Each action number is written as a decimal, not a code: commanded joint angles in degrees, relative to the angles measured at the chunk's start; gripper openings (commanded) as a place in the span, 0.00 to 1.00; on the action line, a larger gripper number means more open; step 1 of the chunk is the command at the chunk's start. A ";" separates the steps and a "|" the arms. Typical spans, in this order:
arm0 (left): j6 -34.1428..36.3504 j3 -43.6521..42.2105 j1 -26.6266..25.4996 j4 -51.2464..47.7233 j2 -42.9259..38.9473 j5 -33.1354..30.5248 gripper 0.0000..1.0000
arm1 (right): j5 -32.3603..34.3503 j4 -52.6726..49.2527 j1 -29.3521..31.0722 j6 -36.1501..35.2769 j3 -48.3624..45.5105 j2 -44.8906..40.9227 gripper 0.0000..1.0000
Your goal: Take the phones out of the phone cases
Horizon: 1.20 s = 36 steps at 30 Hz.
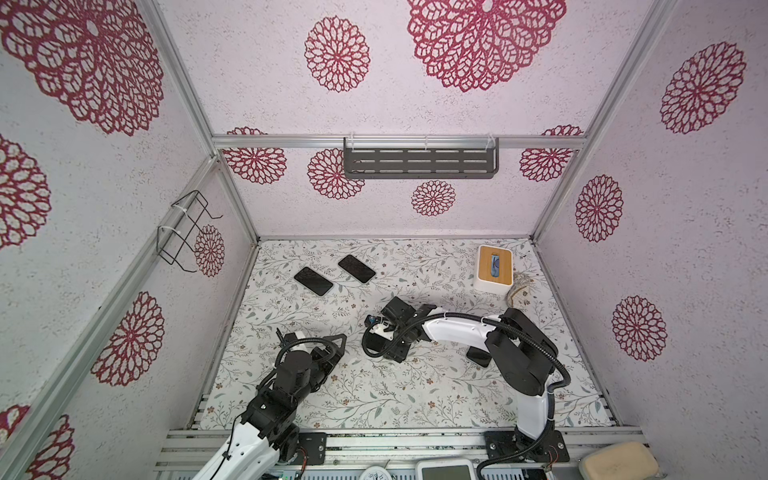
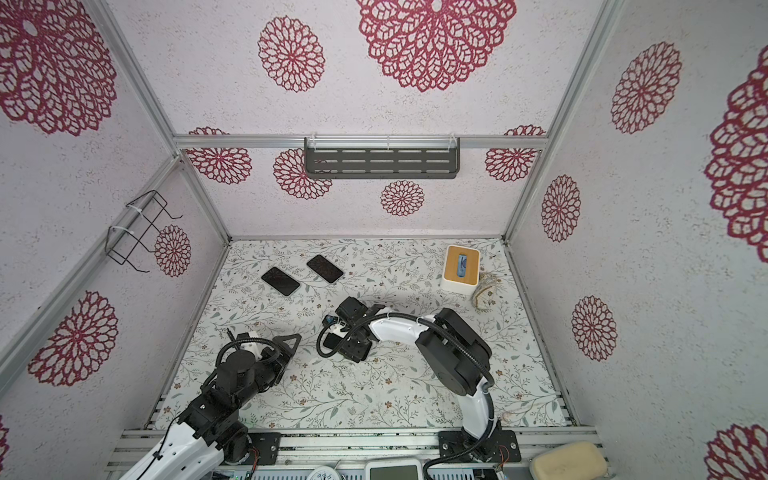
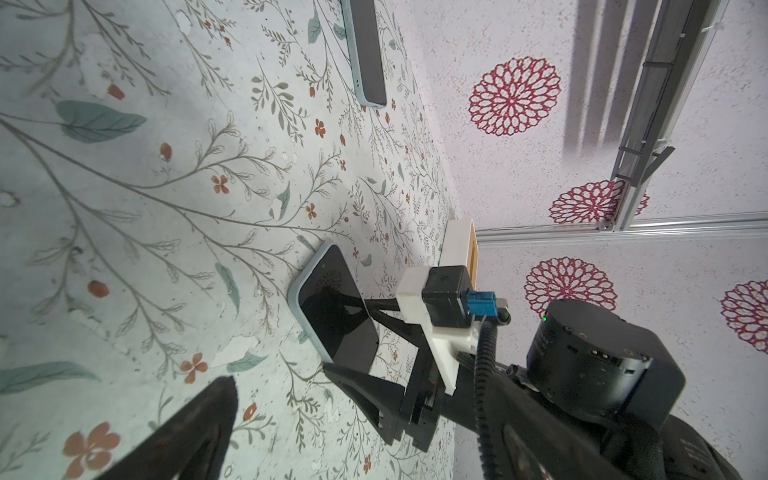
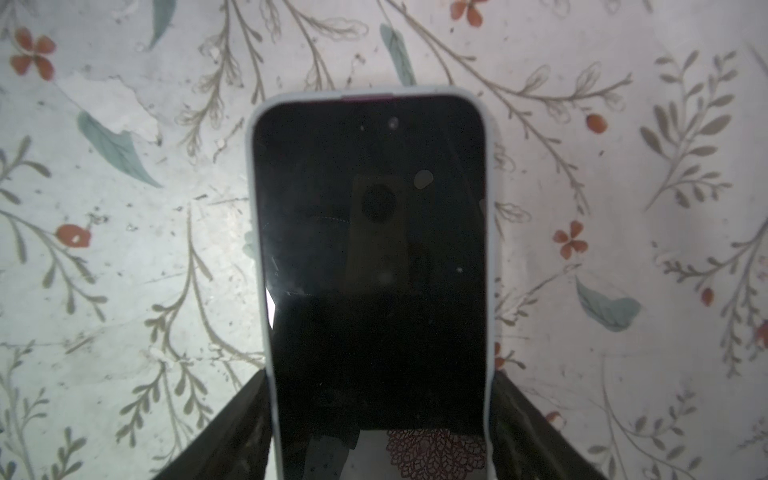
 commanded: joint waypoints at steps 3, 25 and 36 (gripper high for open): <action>-1.25 0.10 -0.57 4.20 1.27 1.34 0.97 | 2.79 -0.04 0.31 1.49 -2.24 -0.76 0.70; -4.03 -1.73 -1.00 13.49 8.12 2.61 0.97 | 1.93 7.16 -2.45 6.90 -4.64 -8.71 0.58; -6.66 -2.46 -1.64 27.22 20.02 4.34 0.97 | -5.80 9.78 -3.82 8.88 -7.16 -14.28 0.57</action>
